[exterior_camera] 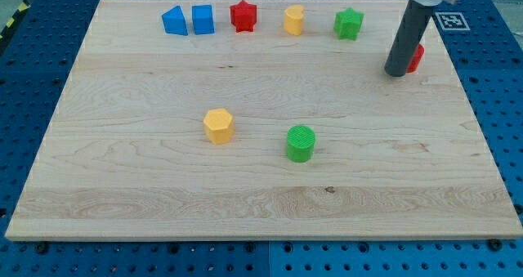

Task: Move the red circle towards top right

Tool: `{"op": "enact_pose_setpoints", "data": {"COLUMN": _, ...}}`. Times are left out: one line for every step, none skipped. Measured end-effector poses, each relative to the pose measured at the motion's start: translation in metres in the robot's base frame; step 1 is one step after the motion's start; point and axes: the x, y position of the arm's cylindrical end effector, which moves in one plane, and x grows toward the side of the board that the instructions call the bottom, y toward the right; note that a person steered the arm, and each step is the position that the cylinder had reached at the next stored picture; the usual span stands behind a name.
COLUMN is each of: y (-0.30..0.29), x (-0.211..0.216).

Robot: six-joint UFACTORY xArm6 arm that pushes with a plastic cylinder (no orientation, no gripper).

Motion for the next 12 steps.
{"op": "enact_pose_setpoints", "data": {"y": 0.021, "x": 0.013}}
{"op": "enact_pose_setpoints", "data": {"y": 0.023, "x": 0.014}}
{"op": "enact_pose_setpoints", "data": {"y": 0.023, "x": 0.01}}
{"op": "enact_pose_setpoints", "data": {"y": 0.023, "x": 0.0}}
{"op": "enact_pose_setpoints", "data": {"y": 0.023, "x": -0.008}}
{"op": "enact_pose_setpoints", "data": {"y": 0.023, "x": -0.022}}
{"op": "enact_pose_setpoints", "data": {"y": 0.023, "x": -0.038}}
{"op": "enact_pose_setpoints", "data": {"y": 0.023, "x": -0.056}}
{"op": "enact_pose_setpoints", "data": {"y": 0.023, "x": -0.063}}
{"op": "enact_pose_setpoints", "data": {"y": 0.023, "x": -0.067}}
{"op": "enact_pose_setpoints", "data": {"y": 0.023, "x": -0.078}}
{"op": "enact_pose_setpoints", "data": {"y": 0.023, "x": -0.078}}
